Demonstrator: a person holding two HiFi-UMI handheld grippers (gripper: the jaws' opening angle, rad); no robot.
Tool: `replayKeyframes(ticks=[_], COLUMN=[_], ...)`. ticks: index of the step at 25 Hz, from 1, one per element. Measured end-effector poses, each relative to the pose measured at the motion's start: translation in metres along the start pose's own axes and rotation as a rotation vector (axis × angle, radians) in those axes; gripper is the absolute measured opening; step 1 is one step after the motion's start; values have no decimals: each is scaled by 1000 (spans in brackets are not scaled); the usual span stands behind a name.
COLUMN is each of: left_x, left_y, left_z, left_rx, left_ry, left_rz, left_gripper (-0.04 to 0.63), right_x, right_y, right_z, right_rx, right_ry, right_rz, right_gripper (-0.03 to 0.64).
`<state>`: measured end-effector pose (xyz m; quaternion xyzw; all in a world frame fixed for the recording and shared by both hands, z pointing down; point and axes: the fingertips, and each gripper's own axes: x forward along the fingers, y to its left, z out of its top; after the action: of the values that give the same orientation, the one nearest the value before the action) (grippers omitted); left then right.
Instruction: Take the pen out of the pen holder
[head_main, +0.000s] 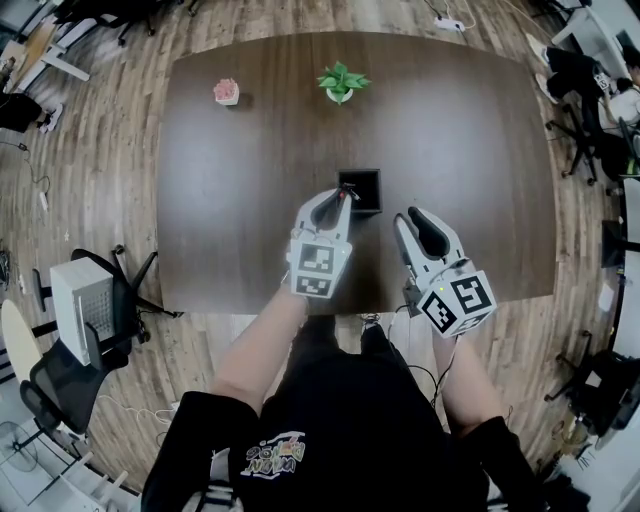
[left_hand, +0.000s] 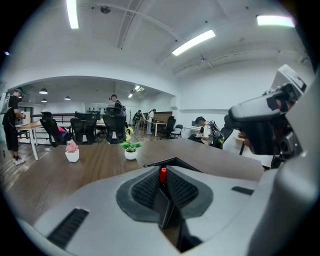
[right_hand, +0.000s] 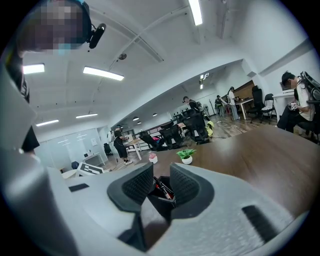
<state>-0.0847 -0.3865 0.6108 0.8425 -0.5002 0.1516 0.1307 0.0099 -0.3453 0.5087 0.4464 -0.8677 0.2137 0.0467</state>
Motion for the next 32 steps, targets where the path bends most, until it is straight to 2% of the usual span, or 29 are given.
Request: replayKeyframes(ticks=[16,32], left_x=[-6,-62], left_y=[6,-8], left_z=[24,65], left_rx=[-10,-27], left_ry=[-59,-159], left_rz=[34,62], left_gripper=[31,29], right_x=[-10,-28], right_y=[-6,16], right_z=[4,21], right_rx=[6,-34], right_ry=[-8,-53], right_rz=[-2,70], right_gripper=[106,91])
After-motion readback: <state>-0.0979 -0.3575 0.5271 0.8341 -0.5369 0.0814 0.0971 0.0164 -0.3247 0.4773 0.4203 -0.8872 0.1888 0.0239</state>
